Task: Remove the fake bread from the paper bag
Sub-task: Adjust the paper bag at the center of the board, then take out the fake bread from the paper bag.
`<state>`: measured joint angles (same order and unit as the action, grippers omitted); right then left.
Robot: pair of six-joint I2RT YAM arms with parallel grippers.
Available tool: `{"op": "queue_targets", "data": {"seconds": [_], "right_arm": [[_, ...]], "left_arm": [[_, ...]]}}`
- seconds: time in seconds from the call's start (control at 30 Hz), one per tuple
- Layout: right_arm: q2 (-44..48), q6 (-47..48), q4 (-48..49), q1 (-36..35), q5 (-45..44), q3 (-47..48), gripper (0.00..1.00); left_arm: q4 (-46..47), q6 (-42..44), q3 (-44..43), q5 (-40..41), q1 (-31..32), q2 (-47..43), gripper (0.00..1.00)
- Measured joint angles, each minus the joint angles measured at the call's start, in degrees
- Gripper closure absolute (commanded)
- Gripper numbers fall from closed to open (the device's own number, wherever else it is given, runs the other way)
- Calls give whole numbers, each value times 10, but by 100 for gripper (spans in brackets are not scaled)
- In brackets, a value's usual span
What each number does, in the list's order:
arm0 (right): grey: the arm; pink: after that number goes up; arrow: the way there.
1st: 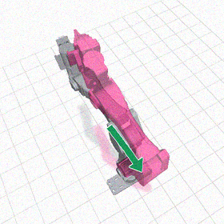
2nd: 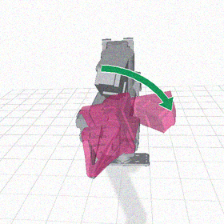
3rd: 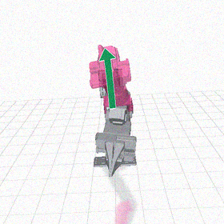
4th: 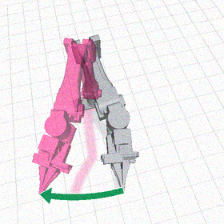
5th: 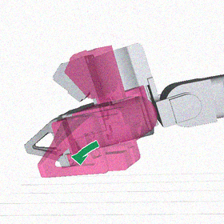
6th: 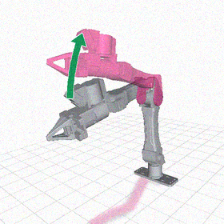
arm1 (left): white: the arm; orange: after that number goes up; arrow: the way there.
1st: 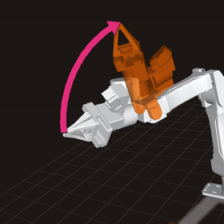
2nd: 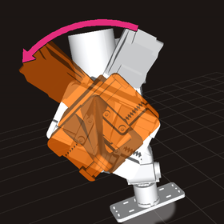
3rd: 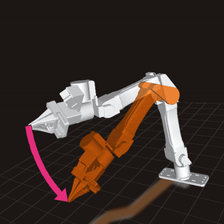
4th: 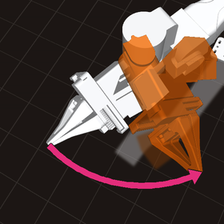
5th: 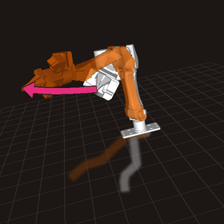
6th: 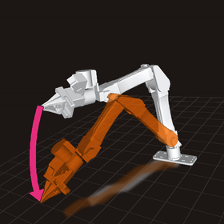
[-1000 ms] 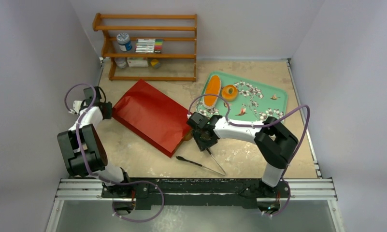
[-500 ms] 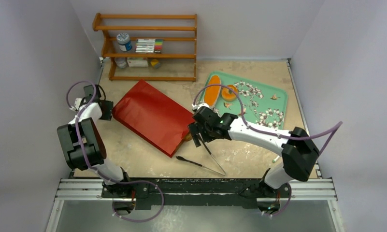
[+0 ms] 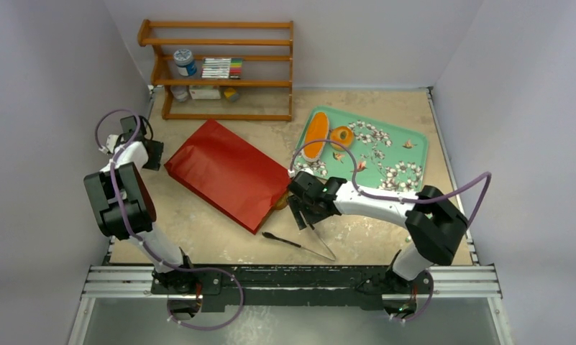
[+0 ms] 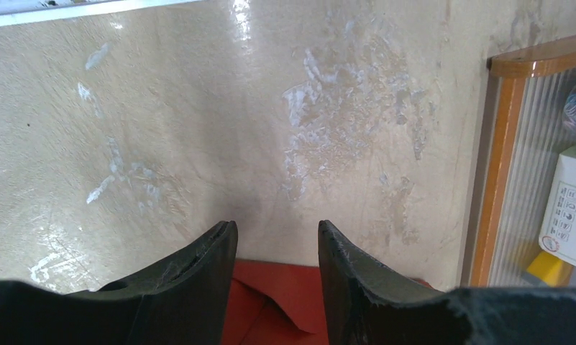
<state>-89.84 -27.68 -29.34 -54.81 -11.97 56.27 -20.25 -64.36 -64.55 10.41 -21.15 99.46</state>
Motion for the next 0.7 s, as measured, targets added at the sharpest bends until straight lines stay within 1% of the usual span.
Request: {"op": "queue_targets", "data": {"seconds": [0.07,0.13,0.17,0.2,0.23,0.37,0.43,0.5,0.6,0.63,0.7], "right_arm": [[-14,-2,5,0,5,-1,41],[-26,-4,10,0,12,-1,55],[-31,-3,13,0,14,-1,57],[-36,-3,16,0,16,-1,56],[-40,-3,18,0,17,-1,53],[-38,-1,25,0,12,-1,30],[-25,0,25,0,9,-1,21],[-6,4,24,0,7,-1,15],[29,7,20,0,9,-1,12],[43,9,21,0,10,-3,9],[75,11,21,-1,13,-15,1]], "left_arm": [[-1,4,-3,7,0,-2,55],[-2,6,-4,14,0,-10,55],[-3,6,-4,17,0,-17,55],[-5,6,-4,20,0,-28,55],[-7,6,-4,22,0,-41,55],[-13,10,-3,37,2,-111,55],[-14,10,-3,45,6,-150,55],[-17,10,-3,53,12,-181,55],[-19,10,1,64,28,-220,55],[-19,10,4,68,34,-232,55],[-23,10,13,78,51,-256,55]]}}
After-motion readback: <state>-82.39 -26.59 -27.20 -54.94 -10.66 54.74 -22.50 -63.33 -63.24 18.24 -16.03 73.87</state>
